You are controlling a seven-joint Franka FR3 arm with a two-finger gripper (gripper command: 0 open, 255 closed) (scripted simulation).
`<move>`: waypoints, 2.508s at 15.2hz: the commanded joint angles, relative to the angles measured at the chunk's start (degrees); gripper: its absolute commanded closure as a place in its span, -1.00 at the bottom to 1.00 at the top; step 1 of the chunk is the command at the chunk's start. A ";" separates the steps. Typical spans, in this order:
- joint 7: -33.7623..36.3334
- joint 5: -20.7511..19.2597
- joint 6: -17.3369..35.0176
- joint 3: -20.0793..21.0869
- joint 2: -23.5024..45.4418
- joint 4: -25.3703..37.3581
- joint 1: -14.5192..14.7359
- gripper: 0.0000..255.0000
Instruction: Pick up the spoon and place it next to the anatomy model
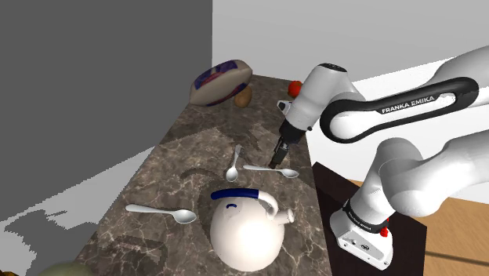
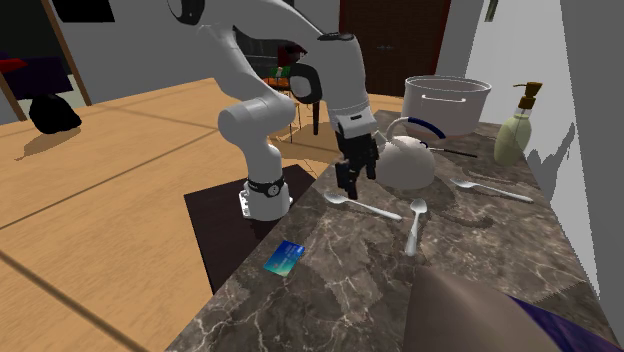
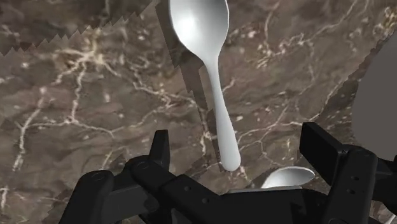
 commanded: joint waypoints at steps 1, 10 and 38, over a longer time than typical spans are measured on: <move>-1.02 0.64 3.19 -0.37 2.12 -0.66 0.86 -1.00; -1.98 2.36 11.35 -0.71 8.90 -1.96 2.64 -1.00; 0.64 0.05 -2.99 0.42 0.19 3.69 0.67 1.00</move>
